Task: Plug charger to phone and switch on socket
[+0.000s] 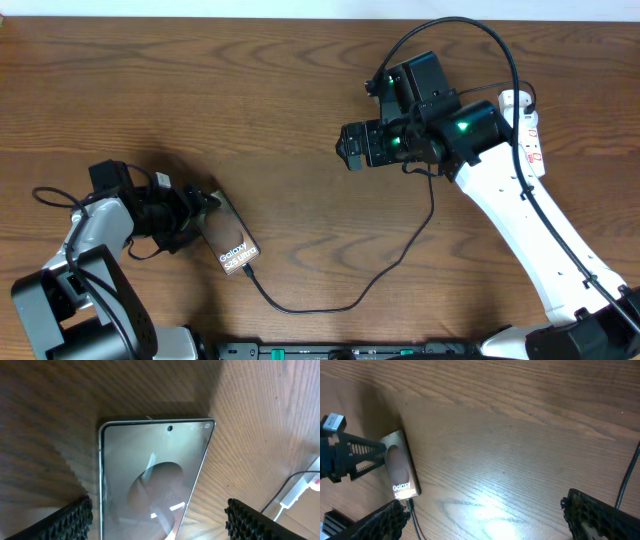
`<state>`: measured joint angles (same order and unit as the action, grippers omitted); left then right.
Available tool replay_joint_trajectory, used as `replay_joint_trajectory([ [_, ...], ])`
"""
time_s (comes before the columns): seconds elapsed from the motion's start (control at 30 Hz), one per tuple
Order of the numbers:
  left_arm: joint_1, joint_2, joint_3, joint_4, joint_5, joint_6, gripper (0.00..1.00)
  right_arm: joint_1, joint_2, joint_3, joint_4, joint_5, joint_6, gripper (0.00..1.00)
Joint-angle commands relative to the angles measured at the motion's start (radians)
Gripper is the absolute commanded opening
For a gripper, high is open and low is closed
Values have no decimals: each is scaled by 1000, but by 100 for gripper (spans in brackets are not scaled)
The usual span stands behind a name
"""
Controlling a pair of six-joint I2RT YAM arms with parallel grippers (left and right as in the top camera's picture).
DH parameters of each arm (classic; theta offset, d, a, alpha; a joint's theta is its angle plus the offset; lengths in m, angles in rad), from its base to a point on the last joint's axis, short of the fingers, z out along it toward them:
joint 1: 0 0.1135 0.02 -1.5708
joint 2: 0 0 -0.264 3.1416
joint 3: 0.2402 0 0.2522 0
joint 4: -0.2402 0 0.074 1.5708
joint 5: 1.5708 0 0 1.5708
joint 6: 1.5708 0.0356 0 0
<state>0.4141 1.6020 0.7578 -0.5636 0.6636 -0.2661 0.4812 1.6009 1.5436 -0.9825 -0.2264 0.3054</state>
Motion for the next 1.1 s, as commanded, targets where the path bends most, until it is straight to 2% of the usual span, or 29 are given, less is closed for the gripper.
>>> replay_joint_trajectory([
  [0.0, 0, -21, -36, -8, -133, -2, 86, 4, 0, 6, -3, 31, -11, 99],
  [0.13, 0, -159, -36, -32, -107, -2, 86, 4, 0, 6, -8, 76, -11, 99],
  [0.33, 0, -472, -36, -58, 50, -1, 87, -6, 0, 6, -8, 175, -11, 99],
  [0.53, 0, -737, -36, -72, 156, -1, 95, -102, -18, 14, 13, 254, -10, 99],
  [0.67, 0, -863, -36, -72, 203, -1, 95, -246, -31, 80, 21, 203, -20, 99],
  [0.8, 0, -934, -36, -72, 216, -2, 95, -426, -30, 188, 21, 49, -95, 99],
  [0.93, 0, -948, -36, -77, 216, -2, 95, -797, 27, 366, -26, -227, -171, 99],
  [1.07, 0, -948, -36, -76, 216, -2, 96, -962, 161, 491, -138, -374, -259, 99],
])
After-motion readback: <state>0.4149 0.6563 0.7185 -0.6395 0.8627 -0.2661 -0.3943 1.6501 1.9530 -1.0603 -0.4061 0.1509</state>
